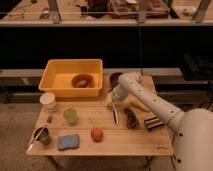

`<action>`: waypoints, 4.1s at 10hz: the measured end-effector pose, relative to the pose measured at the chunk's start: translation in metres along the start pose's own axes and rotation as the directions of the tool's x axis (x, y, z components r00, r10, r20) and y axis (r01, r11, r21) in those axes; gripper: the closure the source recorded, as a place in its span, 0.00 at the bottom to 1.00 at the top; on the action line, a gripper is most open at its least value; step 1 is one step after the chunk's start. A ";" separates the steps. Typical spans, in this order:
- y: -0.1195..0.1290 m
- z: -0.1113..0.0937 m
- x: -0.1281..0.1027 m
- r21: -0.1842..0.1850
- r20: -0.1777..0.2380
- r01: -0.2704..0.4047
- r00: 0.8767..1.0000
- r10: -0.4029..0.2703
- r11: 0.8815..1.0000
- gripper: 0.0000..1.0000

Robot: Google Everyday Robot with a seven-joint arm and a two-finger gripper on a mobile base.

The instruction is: Place brush in plastic cup

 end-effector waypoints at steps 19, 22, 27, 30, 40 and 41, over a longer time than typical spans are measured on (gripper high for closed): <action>-0.020 -0.118 -0.007 -0.003 -0.260 0.067 0.963 -0.065 0.998 0.96; -0.056 -0.137 -0.031 -0.020 -0.352 0.386 0.860 -0.368 0.922 0.96; -0.073 -0.152 -0.044 -0.046 -0.401 0.571 0.741 -0.539 0.819 0.96; -0.094 -0.158 -0.038 -0.085 -0.381 0.690 0.644 -0.663 0.719 0.96; -0.201 -0.082 -0.062 0.063 -0.215 0.996 -0.041 -0.976 -0.056 0.96; -0.196 -0.071 -0.064 0.100 -0.187 0.995 -0.008 -0.982 -0.027 0.96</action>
